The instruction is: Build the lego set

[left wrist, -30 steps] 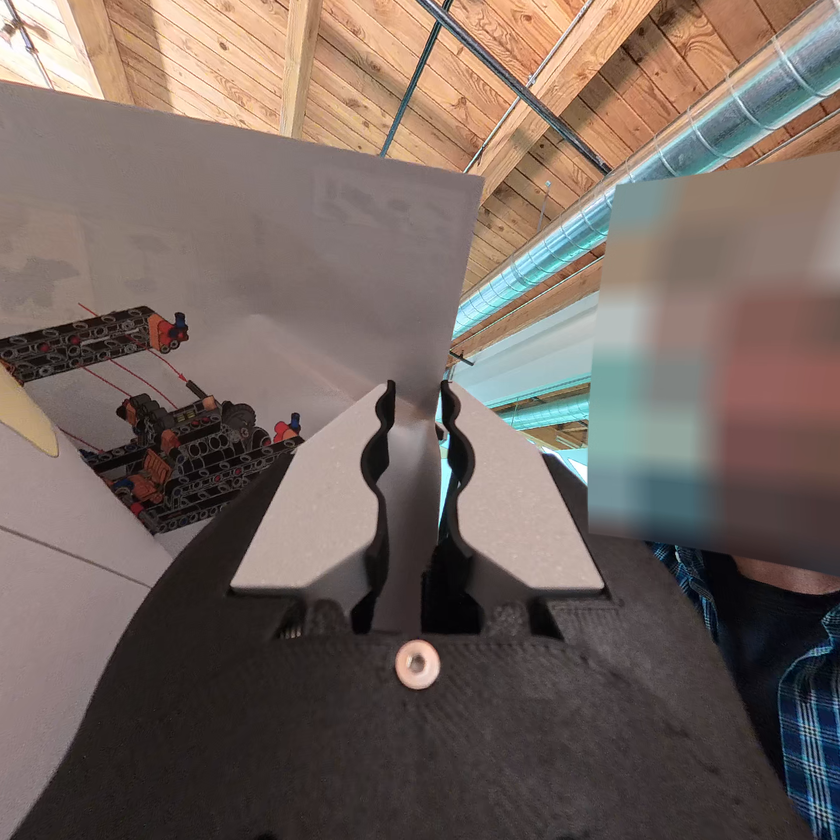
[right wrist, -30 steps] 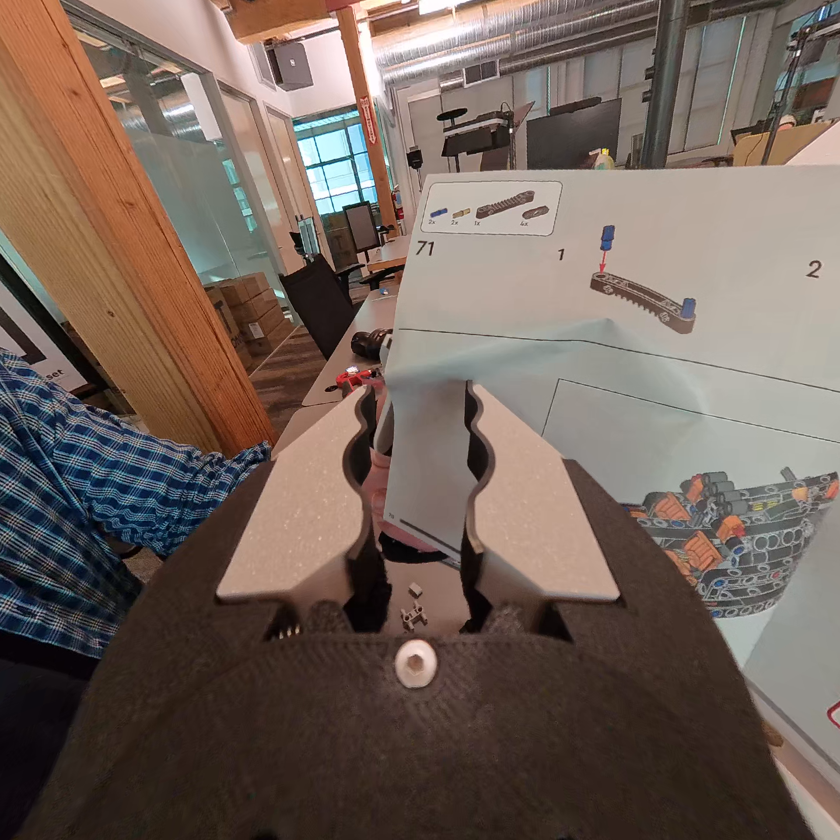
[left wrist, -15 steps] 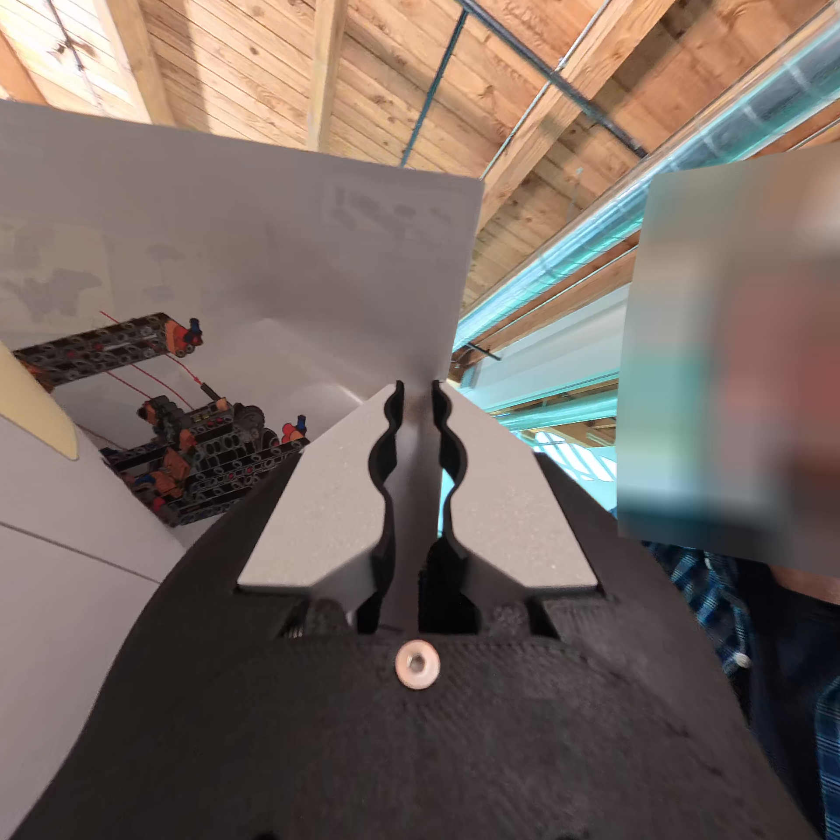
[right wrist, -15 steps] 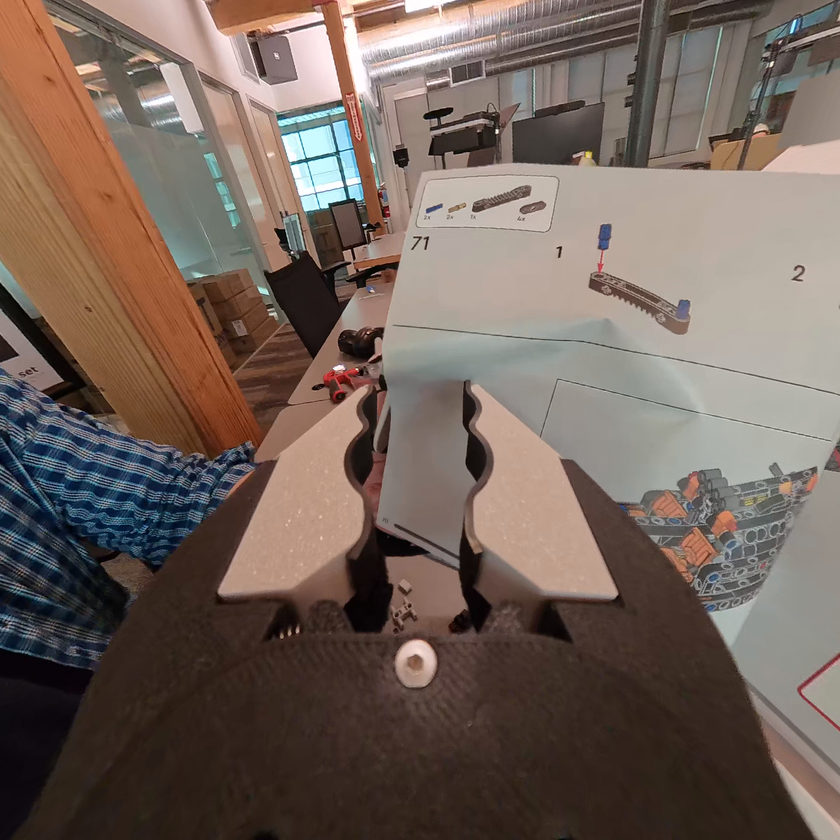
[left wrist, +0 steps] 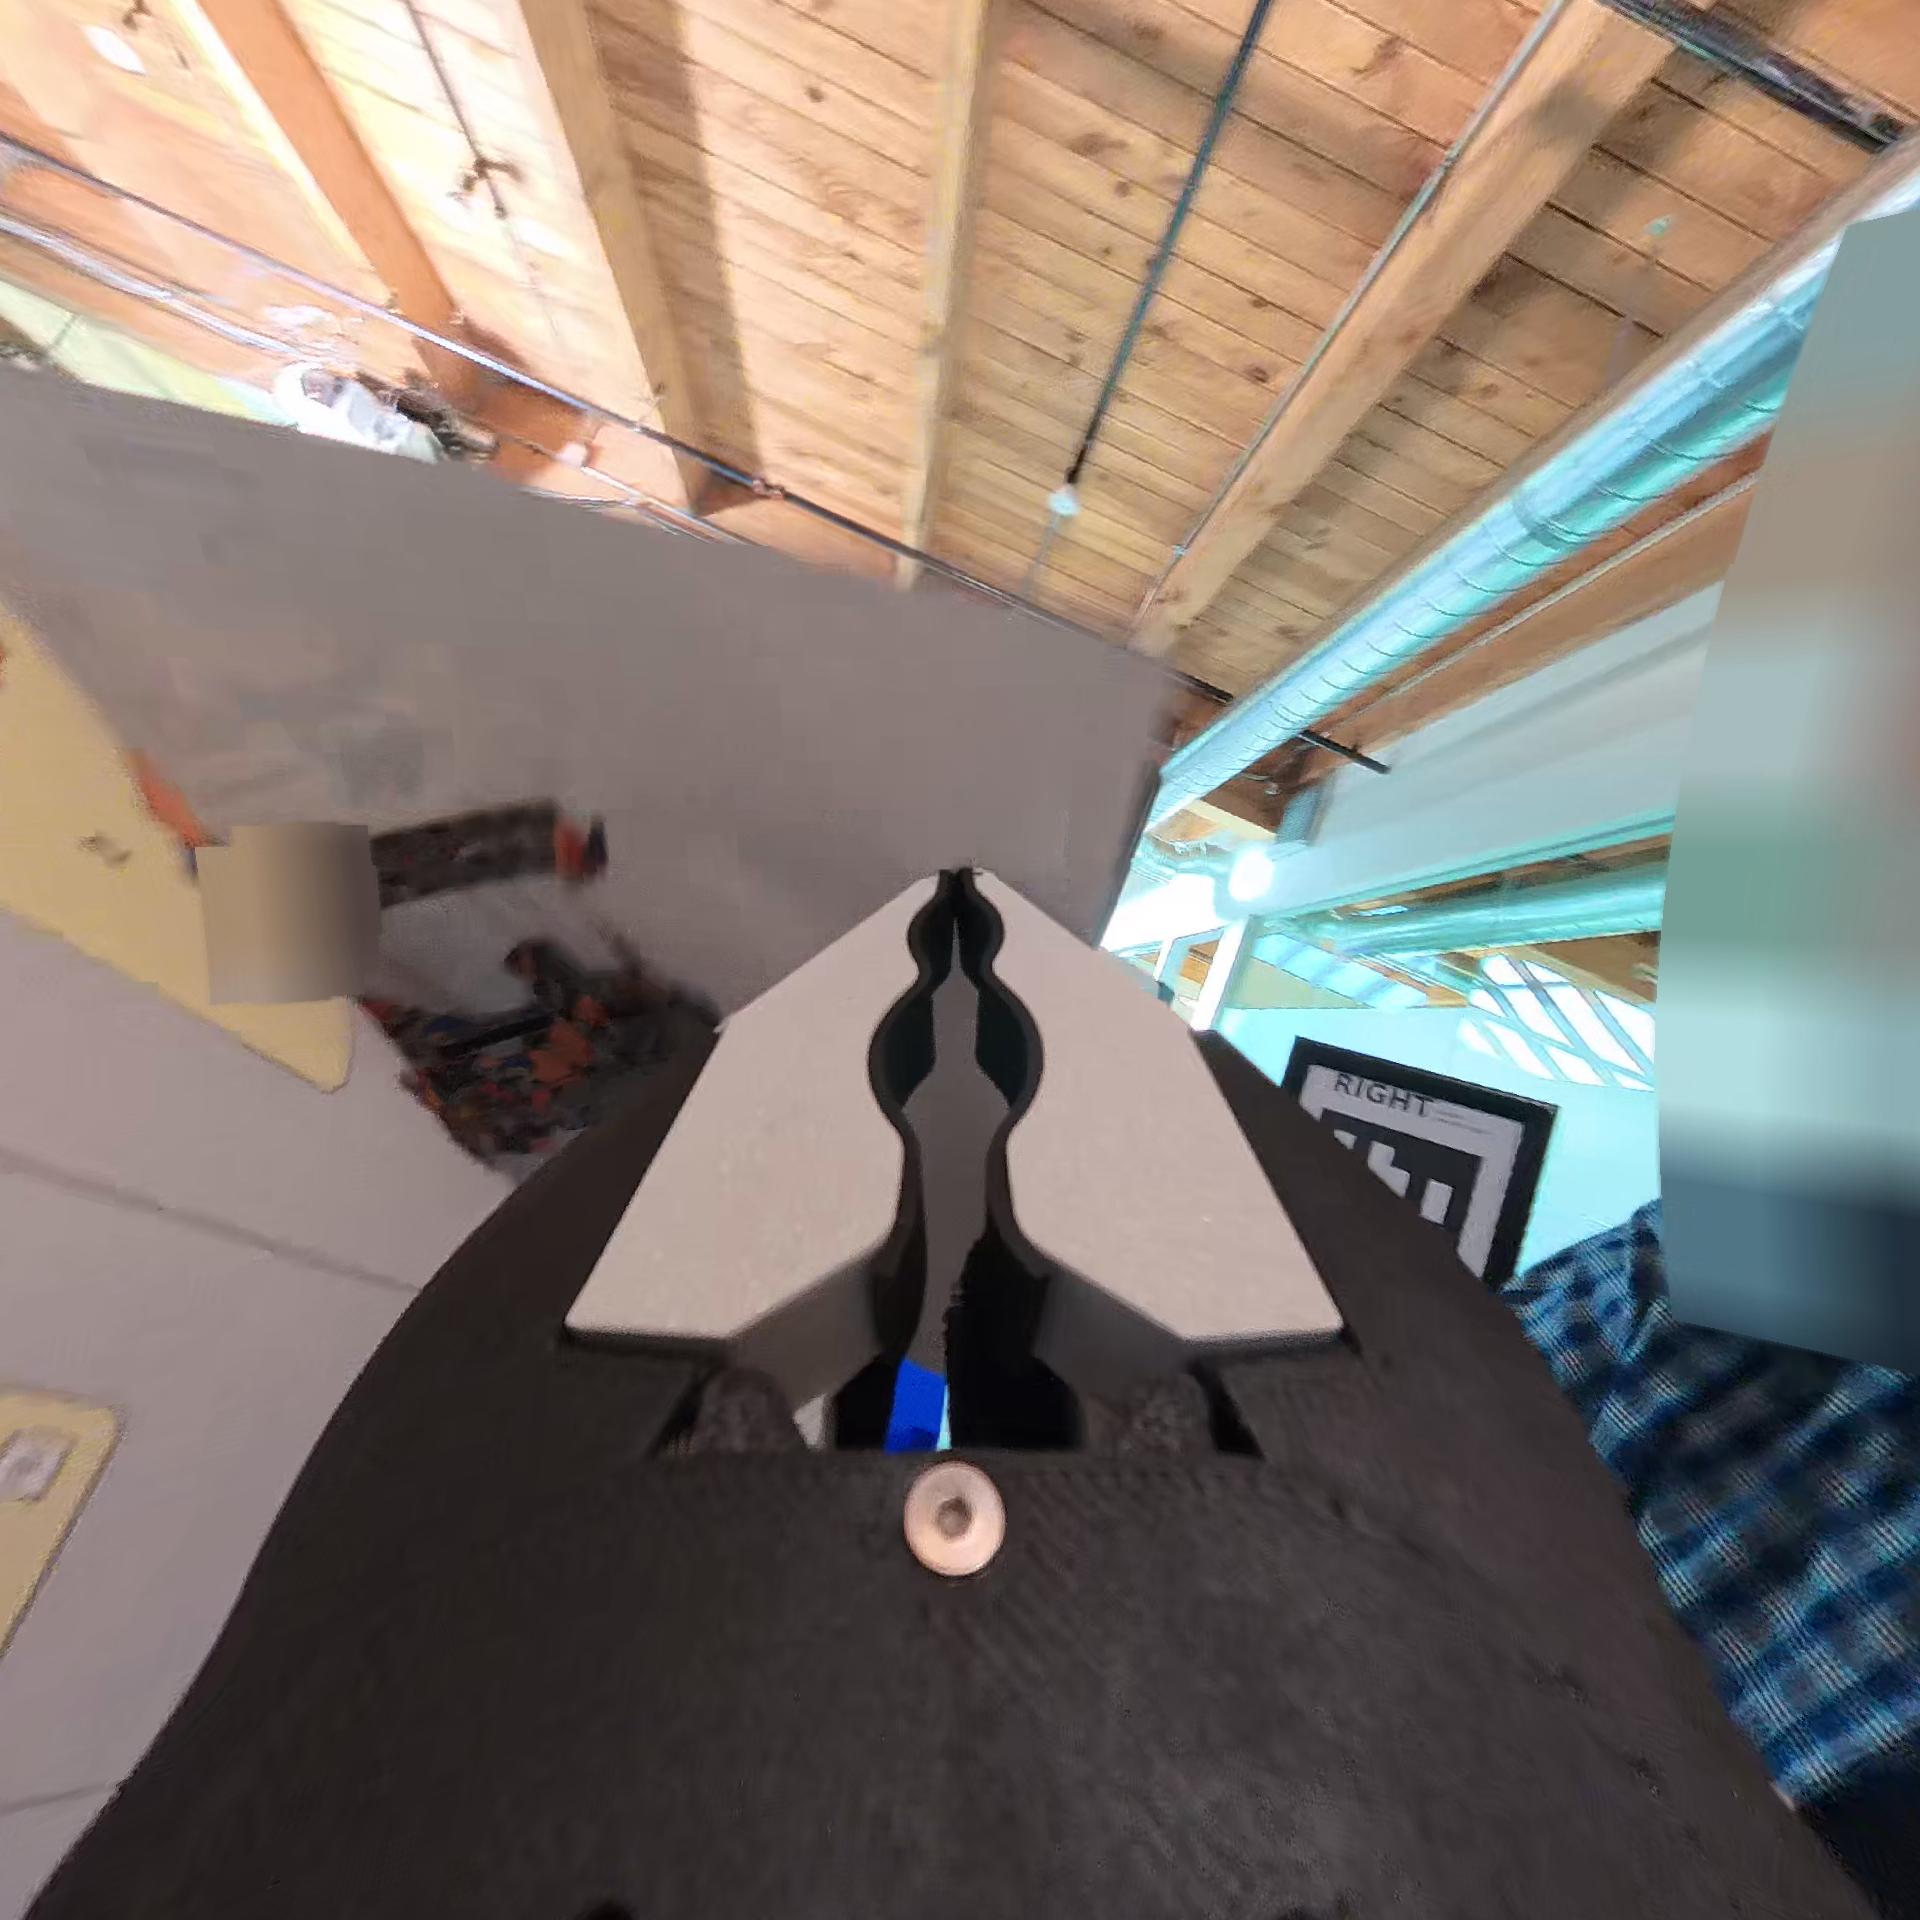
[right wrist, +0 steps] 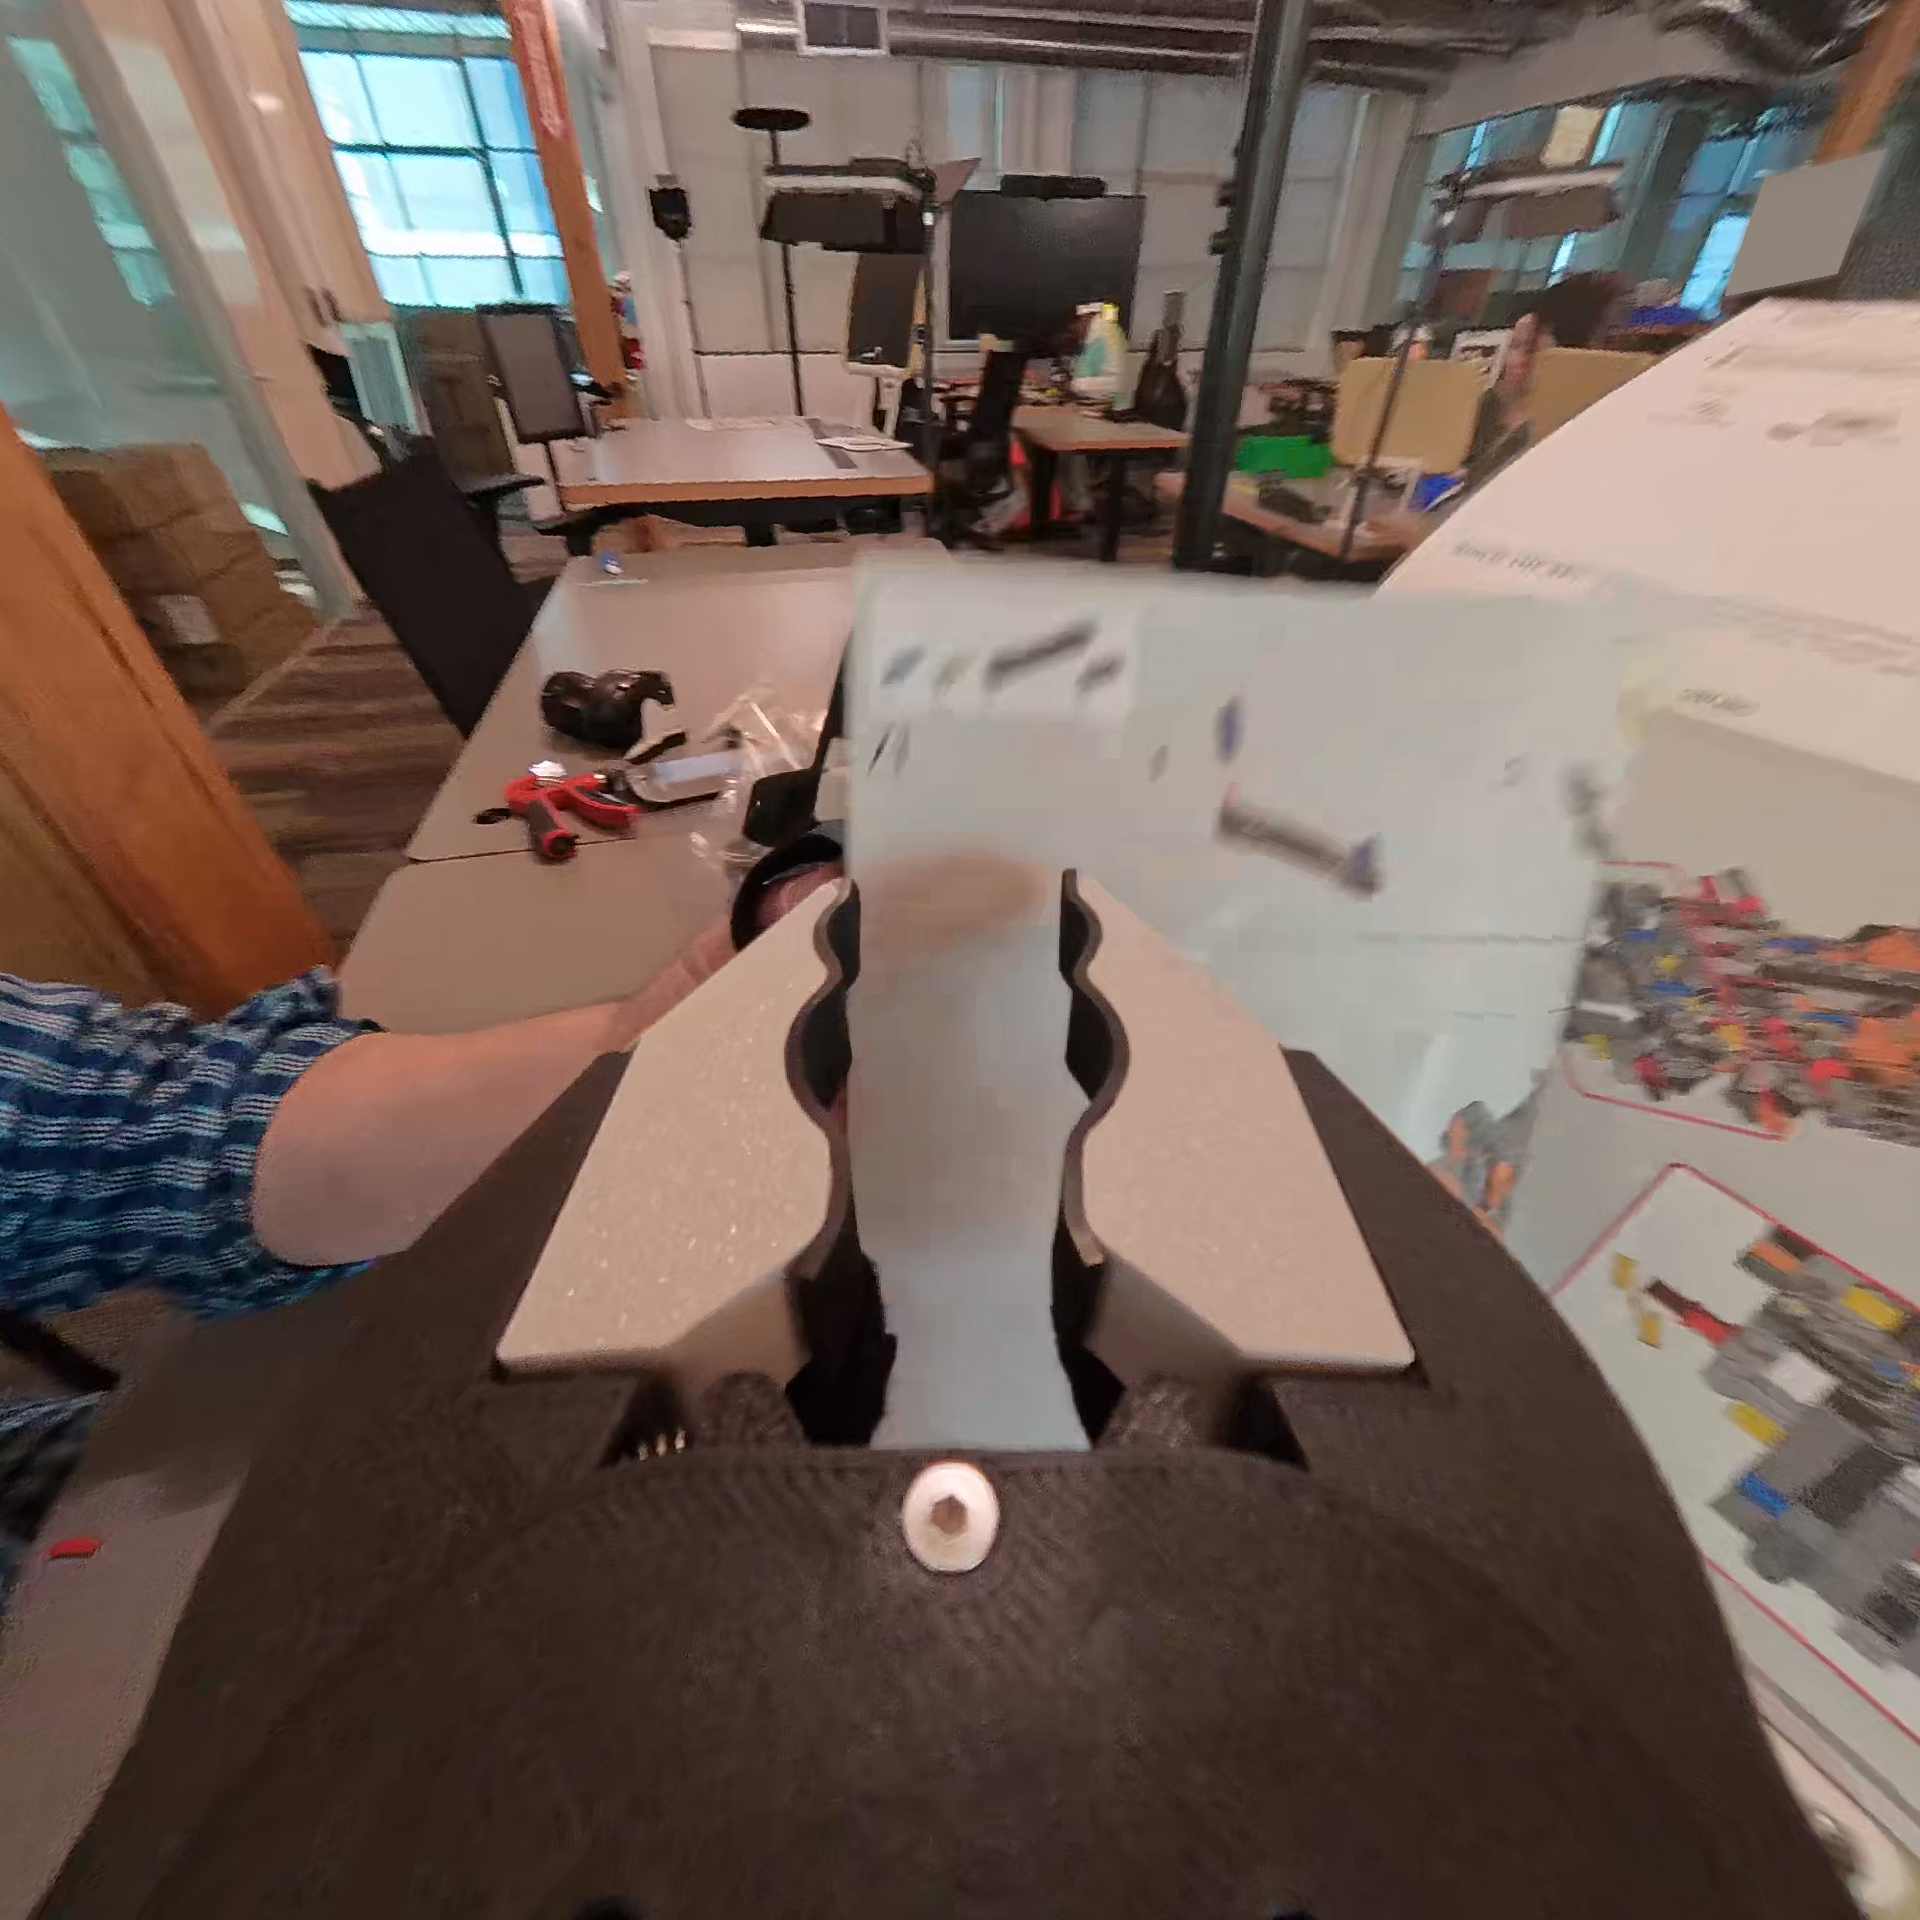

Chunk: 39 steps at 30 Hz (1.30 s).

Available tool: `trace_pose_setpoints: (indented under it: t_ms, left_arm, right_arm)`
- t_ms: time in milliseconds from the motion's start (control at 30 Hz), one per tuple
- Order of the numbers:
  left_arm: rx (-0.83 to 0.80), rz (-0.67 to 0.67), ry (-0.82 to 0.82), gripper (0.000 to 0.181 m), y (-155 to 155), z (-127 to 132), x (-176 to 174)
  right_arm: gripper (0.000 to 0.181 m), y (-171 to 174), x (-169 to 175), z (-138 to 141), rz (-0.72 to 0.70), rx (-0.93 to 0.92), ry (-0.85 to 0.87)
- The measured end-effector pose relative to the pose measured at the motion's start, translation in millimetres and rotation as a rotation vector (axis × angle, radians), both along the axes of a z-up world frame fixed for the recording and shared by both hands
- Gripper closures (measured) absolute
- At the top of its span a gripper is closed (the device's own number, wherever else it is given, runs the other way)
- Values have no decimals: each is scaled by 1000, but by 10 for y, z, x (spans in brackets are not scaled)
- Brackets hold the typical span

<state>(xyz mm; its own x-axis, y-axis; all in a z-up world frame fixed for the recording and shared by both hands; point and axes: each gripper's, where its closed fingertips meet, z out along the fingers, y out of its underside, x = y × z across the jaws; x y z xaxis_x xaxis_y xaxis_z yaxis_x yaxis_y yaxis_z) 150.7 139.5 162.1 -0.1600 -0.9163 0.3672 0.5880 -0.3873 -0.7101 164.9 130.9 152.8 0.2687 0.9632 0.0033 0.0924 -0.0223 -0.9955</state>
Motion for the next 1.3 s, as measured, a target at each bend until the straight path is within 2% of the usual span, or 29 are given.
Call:
trace_pose_setpoints:
  t_ms: [67,167,367,700,1100,1300]
  left_arm:
    - [30,-10,26,181,-56,17,65]
    - [25,-31,19,181,-97,51,124]
    - [38,4,45,175,-179,-7,139]
    - [121,-41,-4,135,-359,18,-6]
    - [110,-101,-63,147,-317,19,-36]
    - [91,-98,-64,152,-283,11,-36]
  right_arm:
    - [145,-25,22,78,-34,43,-25]
    - [145,-22,-23,-5,-50,57,-104]
    - [151,-15,-3,-62,-41,19,-78]
    - [163,79,-70,-34,28,-75,17]
    - [164,95,-90,-34,87,-136,66]
    - [163,129,-81,-52,70,-129,59]
